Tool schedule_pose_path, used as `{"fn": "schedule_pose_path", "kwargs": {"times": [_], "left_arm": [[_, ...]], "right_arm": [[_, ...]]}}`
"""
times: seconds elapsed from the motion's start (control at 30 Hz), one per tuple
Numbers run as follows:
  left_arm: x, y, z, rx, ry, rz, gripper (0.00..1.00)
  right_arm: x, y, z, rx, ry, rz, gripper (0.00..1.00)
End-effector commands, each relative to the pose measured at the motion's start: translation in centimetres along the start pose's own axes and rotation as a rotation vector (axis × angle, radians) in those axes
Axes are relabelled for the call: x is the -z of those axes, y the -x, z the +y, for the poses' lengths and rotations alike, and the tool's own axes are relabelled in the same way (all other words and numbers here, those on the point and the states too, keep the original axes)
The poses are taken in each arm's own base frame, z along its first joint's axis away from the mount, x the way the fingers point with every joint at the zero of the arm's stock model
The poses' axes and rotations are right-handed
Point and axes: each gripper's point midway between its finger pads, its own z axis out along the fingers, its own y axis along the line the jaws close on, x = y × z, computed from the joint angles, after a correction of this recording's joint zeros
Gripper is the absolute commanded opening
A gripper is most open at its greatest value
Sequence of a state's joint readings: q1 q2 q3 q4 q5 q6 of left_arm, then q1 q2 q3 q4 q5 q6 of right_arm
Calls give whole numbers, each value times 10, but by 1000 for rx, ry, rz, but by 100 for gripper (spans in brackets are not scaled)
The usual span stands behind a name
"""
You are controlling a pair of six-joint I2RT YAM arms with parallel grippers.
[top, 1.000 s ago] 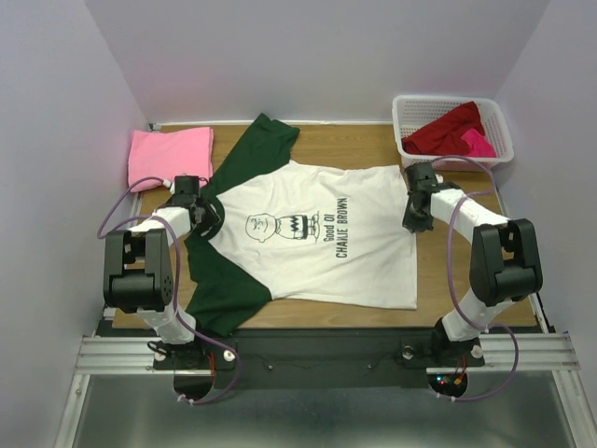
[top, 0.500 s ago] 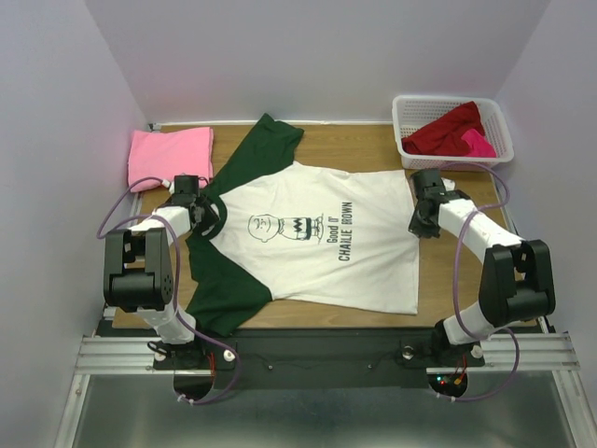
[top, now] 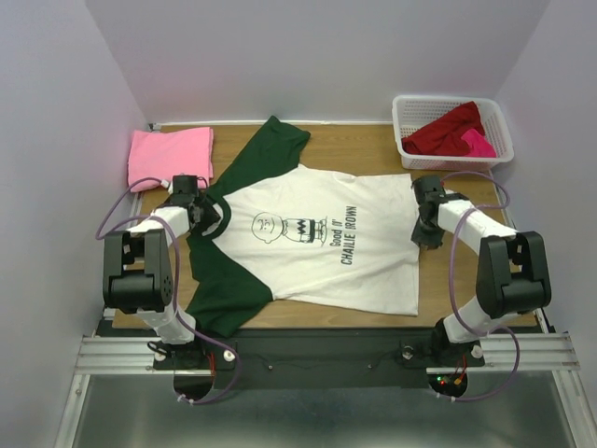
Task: Fold and stack the t-shirts
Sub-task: Flatten the tshirt out
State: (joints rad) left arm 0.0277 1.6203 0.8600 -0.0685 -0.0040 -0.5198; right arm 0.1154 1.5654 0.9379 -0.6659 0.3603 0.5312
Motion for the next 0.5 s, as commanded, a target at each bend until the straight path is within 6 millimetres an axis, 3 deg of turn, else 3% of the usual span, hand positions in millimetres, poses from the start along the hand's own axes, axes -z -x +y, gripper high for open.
{"fn": "schedule_pose_path", "kwargs": {"times": [0.0, 0.07, 0.17, 0.23, 0.27, 0.33, 0.37, 0.43, 0.47], "left_arm": [[21, -2, 12, -7, 43, 20, 58], [32, 9, 4, -4, 15, -6, 64], [54, 28, -12, 0, -25, -72, 74], [63, 32, -29, -21, -40, -114, 78], [69, 35, -47, -56, -58, -134, 78], [61, 29, -64, -102, -62, -111, 78], [62, 36, -79, -117, -80, -118, 76], [45, 19, -92, -163, -67, -62, 68], [43, 23, -101, -169, -73, -68, 66]], "right_arm": [[28, 47, 11, 1, 67, -121, 40], [48, 67, 26, -2, 149, -159, 47], [70, 79, 55, 29, 280, -172, 47], [73, 70, 85, 79, 403, -118, 47], [71, 67, 101, 102, 443, -101, 47], [72, 57, 124, 132, 522, -60, 47], [72, 56, 132, 141, 539, -58, 47], [67, 52, 150, 166, 562, -53, 46], [64, 51, 155, 170, 567, -44, 45]]}}
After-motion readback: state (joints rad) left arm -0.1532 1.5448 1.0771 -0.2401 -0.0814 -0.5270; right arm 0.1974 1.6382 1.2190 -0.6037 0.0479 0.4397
